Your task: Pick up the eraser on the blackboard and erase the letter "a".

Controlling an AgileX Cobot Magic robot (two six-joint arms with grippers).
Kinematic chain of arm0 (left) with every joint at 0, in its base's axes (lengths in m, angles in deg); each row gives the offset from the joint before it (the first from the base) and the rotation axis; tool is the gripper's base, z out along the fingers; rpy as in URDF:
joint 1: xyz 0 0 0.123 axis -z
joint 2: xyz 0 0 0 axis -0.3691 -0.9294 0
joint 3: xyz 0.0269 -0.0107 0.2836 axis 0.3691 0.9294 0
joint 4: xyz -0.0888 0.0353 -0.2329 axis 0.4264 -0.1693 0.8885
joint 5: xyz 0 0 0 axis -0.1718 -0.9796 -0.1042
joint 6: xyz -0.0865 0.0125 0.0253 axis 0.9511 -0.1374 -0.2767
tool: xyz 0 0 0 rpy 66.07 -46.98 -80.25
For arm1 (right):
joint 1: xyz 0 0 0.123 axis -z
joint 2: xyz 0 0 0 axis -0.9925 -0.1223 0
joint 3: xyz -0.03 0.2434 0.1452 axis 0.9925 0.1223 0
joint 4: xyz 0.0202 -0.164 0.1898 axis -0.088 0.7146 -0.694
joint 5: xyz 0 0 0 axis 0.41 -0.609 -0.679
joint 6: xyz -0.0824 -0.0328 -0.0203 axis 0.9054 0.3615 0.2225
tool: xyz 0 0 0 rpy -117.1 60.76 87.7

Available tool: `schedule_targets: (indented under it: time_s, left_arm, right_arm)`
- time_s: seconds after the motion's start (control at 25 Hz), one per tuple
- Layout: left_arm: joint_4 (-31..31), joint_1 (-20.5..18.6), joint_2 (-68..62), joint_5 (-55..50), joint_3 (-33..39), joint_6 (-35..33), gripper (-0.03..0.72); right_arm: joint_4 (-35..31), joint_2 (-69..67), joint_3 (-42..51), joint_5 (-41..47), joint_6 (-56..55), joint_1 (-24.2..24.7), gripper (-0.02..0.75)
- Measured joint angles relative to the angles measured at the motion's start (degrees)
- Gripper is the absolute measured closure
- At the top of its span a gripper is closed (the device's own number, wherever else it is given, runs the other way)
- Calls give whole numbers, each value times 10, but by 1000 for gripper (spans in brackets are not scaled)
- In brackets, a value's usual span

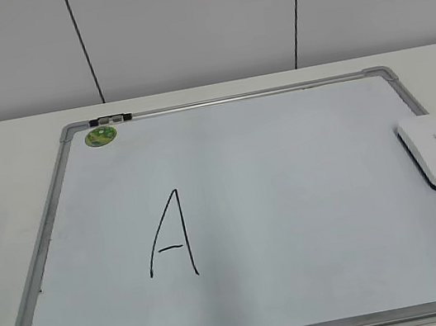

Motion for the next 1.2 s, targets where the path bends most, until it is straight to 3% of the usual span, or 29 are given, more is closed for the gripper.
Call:
schedule_targets:
  time_s: [0.32,1.2]
  left_arm:
    - [0,0,53,-34,8,0,156]
    - [12,0,67,-72,21,0,156]
  right_arm:
    - [26,61,55,30,13,0,202]
    - [27,79,66,44,24,0,202]
